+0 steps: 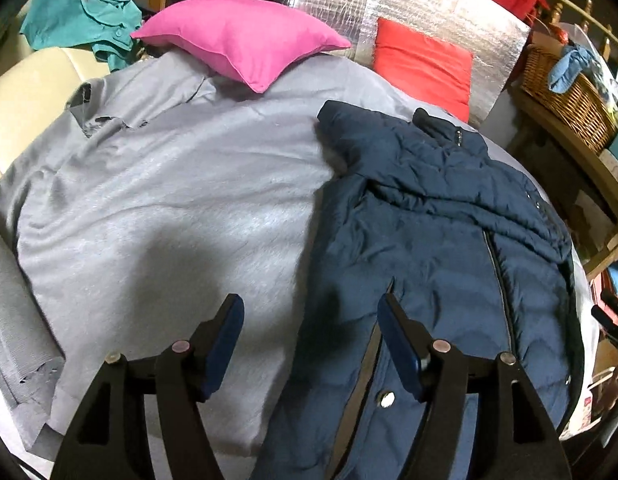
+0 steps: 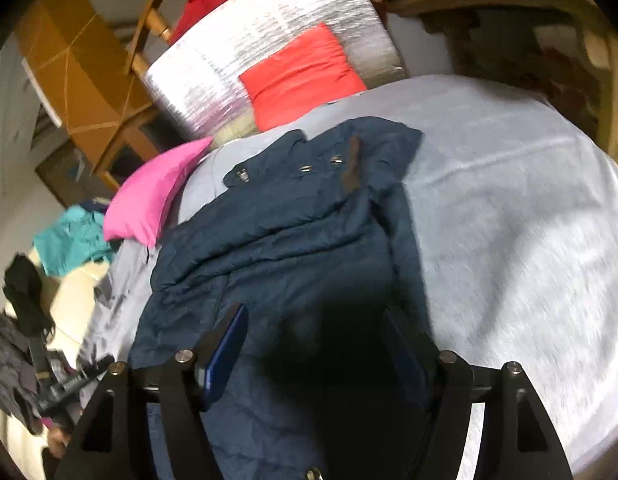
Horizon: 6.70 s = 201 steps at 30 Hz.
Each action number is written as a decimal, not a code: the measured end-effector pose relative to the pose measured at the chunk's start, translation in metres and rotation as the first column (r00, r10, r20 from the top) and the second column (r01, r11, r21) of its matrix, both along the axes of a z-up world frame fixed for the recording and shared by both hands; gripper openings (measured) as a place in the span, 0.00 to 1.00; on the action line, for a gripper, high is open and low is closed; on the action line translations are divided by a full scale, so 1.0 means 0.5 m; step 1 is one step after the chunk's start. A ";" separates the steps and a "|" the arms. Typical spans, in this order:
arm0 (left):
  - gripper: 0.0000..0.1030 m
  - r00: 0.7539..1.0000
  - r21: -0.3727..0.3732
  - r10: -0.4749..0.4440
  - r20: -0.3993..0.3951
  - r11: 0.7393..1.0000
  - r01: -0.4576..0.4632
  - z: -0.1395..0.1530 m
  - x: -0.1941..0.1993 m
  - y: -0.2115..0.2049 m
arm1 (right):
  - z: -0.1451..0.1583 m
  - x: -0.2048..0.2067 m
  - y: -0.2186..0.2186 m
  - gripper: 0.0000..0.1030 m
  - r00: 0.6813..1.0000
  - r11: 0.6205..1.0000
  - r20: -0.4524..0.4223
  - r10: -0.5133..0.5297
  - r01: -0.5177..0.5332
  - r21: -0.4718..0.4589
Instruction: Fold large clothes
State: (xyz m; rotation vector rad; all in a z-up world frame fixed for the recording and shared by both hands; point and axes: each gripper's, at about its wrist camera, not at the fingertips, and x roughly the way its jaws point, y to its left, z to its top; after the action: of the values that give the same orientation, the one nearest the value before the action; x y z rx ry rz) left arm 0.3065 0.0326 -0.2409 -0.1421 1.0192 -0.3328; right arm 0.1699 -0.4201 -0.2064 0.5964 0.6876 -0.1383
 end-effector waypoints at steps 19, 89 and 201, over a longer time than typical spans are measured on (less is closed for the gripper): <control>0.69 0.984 -0.070 -0.089 -0.152 0.994 0.080 -0.053 -0.001 -0.028 | -0.071 0.003 -0.048 0.71 0.989 0.992 -0.136 -0.053 0.068 0.105; 0.79 0.995 0.040 -0.100 0.013 0.994 0.099 -0.001 0.268 -0.271 | -0.121 0.282 -0.115 0.52 0.991 0.857 -0.118 -0.057 0.109 0.503; 0.80 0.985 0.315 -0.128 0.117 0.945 0.085 -0.009 0.284 -0.284 | 0.001 0.302 -0.073 0.37 0.998 0.977 -0.045 0.044 -0.034 0.210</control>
State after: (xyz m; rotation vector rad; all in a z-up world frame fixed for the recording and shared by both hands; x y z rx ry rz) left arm 0.4487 -0.1093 -0.2456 0.2178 0.9326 -0.2736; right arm 0.3208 -0.4565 -0.2058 0.7828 0.7667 -0.0443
